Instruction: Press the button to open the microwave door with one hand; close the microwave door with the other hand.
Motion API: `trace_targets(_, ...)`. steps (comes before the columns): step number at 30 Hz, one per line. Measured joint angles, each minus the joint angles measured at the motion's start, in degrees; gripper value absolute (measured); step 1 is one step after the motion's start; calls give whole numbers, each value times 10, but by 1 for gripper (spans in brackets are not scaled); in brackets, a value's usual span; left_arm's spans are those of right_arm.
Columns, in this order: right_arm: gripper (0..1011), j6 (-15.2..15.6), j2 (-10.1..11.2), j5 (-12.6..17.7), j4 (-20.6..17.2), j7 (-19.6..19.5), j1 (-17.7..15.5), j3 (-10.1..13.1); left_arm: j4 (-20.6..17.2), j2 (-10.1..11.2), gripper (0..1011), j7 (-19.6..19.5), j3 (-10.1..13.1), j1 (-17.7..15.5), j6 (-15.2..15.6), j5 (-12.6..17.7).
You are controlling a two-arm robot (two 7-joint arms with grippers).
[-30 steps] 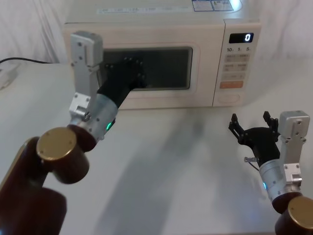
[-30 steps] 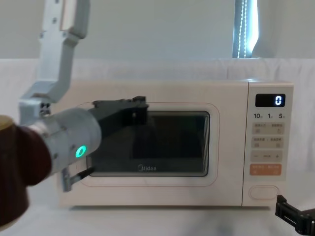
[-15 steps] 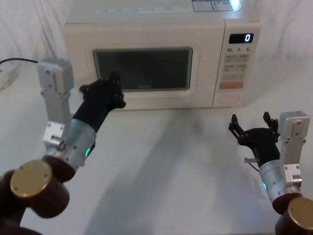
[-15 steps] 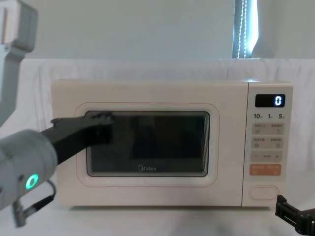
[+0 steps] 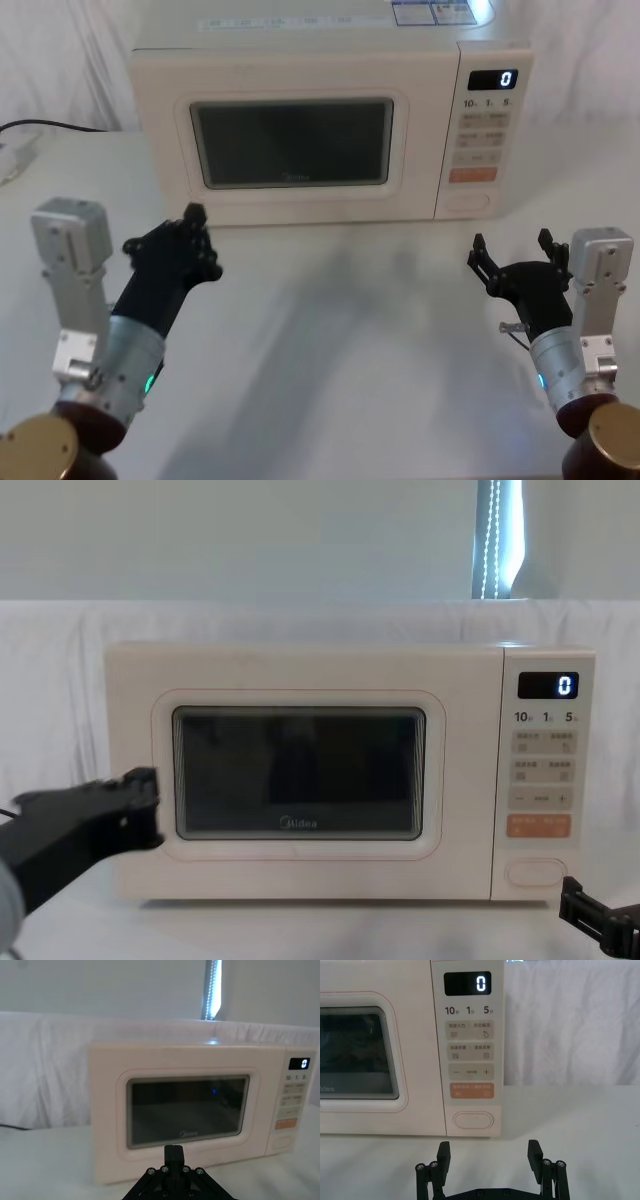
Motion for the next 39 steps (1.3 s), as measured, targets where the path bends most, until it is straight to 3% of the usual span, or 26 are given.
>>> trace_targets(12,1002,0,0,0,0,0,0,0,-20,-1,0,3,-24,52,1,7)
trace_targets(27,1002,0,0,0,0,0,0,0,-19,-1,6,3,-23,48,1,6)
trace_targets(33,1002,0,0,0,0,0,0,0,-19,-1,145,2,-22,48,1,5)
trace_targets(39,1002,0,0,0,0,0,0,0,-18,-1,352,2,-22,47,1,5)
